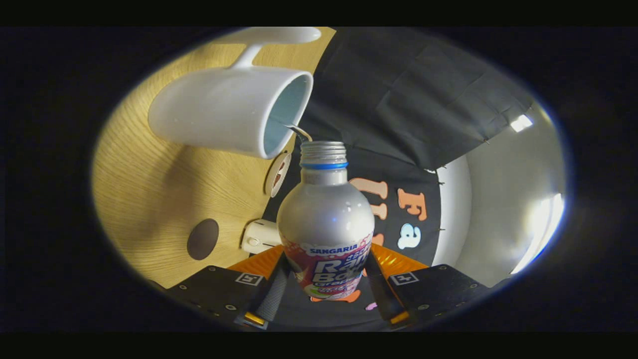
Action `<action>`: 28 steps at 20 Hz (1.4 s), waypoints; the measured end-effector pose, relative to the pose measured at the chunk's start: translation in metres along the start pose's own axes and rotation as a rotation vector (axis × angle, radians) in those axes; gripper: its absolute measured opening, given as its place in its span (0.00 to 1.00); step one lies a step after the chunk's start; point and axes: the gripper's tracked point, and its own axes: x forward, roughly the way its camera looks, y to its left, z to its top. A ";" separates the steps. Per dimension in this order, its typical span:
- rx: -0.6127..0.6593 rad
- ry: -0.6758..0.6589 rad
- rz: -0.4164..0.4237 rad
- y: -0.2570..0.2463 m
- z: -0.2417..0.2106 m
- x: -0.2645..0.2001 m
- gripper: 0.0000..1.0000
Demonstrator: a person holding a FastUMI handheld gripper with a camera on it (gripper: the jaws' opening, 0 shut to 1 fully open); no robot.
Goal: Take the bottle from table, then pour the juice into the cup, finally place the bottle on the coaster
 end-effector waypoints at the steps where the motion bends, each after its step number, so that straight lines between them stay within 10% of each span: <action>1: -0.003 -0.004 -0.001 -0.002 0.000 0.003 0.77; 28: -0.096 -0.060 -0.019 -0.024 0.000 0.015 0.77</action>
